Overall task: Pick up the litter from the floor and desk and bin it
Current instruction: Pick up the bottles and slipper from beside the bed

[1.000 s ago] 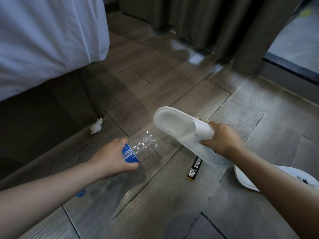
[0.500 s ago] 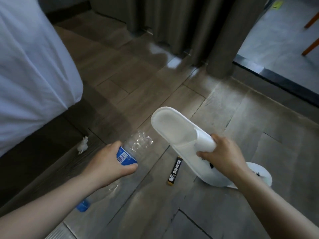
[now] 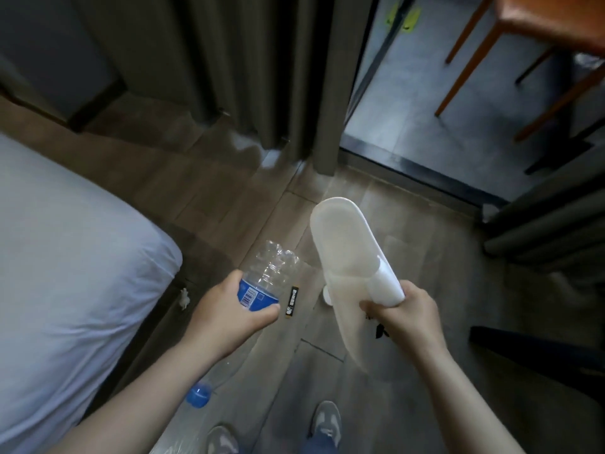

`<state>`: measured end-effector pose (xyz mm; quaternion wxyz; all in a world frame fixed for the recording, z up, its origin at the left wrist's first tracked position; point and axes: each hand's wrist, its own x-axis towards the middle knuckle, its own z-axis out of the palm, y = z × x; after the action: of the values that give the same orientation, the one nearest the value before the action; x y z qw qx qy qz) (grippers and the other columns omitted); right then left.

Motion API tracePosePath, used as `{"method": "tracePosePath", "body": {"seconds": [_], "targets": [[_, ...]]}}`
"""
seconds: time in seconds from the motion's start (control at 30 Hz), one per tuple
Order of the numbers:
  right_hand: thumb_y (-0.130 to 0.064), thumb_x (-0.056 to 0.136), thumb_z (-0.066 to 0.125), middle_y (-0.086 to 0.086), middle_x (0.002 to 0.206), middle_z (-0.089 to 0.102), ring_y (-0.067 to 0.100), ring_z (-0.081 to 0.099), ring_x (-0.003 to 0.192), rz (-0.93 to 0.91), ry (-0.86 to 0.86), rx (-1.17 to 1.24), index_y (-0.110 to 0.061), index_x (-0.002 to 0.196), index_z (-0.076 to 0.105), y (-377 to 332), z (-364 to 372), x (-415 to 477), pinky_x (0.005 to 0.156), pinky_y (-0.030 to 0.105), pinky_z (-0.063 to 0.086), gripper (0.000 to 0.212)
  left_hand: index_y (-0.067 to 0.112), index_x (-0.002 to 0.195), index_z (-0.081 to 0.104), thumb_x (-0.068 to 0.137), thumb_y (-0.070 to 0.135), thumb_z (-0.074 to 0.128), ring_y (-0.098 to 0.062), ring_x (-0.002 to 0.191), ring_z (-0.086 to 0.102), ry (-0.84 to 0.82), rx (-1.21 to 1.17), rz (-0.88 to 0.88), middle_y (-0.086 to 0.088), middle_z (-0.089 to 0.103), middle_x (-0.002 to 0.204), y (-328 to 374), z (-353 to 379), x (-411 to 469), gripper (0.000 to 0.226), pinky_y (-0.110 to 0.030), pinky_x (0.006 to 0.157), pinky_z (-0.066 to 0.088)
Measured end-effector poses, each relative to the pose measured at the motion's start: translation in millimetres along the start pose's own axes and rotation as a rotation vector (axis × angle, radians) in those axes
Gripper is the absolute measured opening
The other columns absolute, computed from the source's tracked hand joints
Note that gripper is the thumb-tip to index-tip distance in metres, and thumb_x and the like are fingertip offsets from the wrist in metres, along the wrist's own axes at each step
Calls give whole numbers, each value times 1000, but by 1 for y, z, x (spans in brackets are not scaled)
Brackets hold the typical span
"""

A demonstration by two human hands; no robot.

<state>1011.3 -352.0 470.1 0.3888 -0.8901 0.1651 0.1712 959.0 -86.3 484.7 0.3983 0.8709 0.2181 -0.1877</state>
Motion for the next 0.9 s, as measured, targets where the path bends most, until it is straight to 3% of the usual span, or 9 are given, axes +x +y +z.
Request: {"method": "tracePosePath", "body": {"seconds": [0.27, 0.5, 0.57, 0.7, 0.83, 0.9], "targets": [[-27, 62, 84, -2, 66, 68, 20, 65, 57, 28, 201, 183, -19, 75, 62, -104, -204, -130, 56, 40, 57, 27, 24, 90, 53, 66, 44, 76, -12, 74, 62, 15, -52, 153, 5, 64, 82, 209, -86, -134, 39, -34, 67, 54], [-27, 64, 84, -1, 64, 69, 16, 66, 59, -8, 433, 306, -17, 75, 65, -113, -345, -212, 58, 40, 56, 24, 16, 86, 58, 68, 34, 79, -11, 70, 63, 9, -196, 330, 4, 66, 73, 341, -76, -219, 33, -28, 63, 50], [-25, 65, 84, -2, 60, 68, 11, 63, 54, -12, 508, 322, -16, 74, 64, -107, -379, -231, 55, 36, 54, 24, 18, 85, 58, 69, 35, 79, -9, 69, 64, -40, -214, 408, 5, 67, 74, 372, -63, -233, 32, -27, 64, 50], [-24, 65, 85, -6, 60, 67, -1, 62, 55, 11, 713, 353, -16, 75, 65, -93, -426, -271, 50, 24, 49, 24, 23, 88, 58, 70, 34, 79, 2, 63, 63, -173, -218, 602, 6, 68, 75, 427, -44, -256, 30, -10, 50, 46], [-26, 65, 86, -4, 66, 69, 3, 64, 59, 109, 933, 427, -15, 77, 67, -76, -441, -325, 57, 30, 51, 24, 25, 92, 57, 70, 34, 80, -3, 68, 67, -394, -186, 756, 4, 69, 80, 463, -25, -282, 33, -22, 61, 55], [-27, 66, 86, -6, 67, 69, 5, 64, 63, 197, 1061, 468, -16, 77, 67, -70, -436, -361, 54, 25, 47, 24, 25, 93, 59, 69, 32, 81, -7, 72, 69, -524, -152, 824, 3, 70, 82, 472, -13, -300, 33, -27, 65, 57]]}}
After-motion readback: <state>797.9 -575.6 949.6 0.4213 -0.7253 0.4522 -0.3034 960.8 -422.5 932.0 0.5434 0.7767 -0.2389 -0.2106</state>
